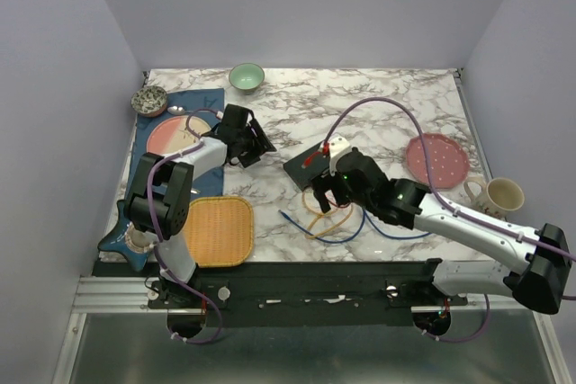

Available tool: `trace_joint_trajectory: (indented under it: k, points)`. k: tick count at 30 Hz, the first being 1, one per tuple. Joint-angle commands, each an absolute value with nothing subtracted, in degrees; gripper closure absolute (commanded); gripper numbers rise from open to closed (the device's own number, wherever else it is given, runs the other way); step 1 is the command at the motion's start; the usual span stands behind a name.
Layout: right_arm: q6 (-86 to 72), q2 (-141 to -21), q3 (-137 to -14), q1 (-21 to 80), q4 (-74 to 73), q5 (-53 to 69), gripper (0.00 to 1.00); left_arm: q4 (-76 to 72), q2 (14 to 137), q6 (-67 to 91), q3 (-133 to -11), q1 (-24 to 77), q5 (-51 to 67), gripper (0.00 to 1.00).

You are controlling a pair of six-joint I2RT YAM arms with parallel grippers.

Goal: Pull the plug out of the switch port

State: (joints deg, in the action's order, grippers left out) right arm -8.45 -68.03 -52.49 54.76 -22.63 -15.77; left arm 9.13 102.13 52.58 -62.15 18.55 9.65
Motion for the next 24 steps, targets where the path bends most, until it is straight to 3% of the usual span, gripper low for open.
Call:
trace_joint_trajectory:
  k: [1,5,11,14,15,17,18,21,24]
  points:
    - [-12.7,-65.3,-55.9,54.8,-24.1,-35.1,0.00,10.3,100.9,52.4,-62.8,17.2,8.7,0.28]
    - [-16.7,-69.9,-59.1,53.4,-28.6,-42.5,0.00,10.5,100.8,52.7,-62.4,17.1,8.6,0.28]
    - [-24.3,-73.9,-60.1,44.0,-29.4,-36.1,0.00,10.3,100.2,53.2,-61.0,17.1,8.8,0.28]
    - [-27.2,-77.1,-60.1,35.6,-27.0,-28.0,0.15,9.1,99.9,54.2,-59.4,17.4,10.0,0.28]
    - [-27.8,-77.9,-60.4,34.0,-26.1,-25.0,0.29,8.8,99.8,54.6,-59.0,18.0,10.3,0.28]
    - [-28.1,-82.0,-63.3,31.2,-25.3,-23.9,0.44,8.8,99.8,54.8,-58.1,18.9,10.6,0.30]
    - [-28.0,-83.8,-64.7,30.8,-25.3,-23.0,0.59,8.9,99.9,54.9,-57.9,20.0,10.7,0.30]
    - [-27.2,-91.1,-71.3,30.1,-25.3,-22.7,0.81,9.1,99.4,55.0,-56.4,21.4,10.7,0.33]
    - [-27.2,-98.3,-77.2,29.1,-26.0,-21.4,0.88,9.4,98.9,55.0,-55.0,23.1,10.5,0.35]
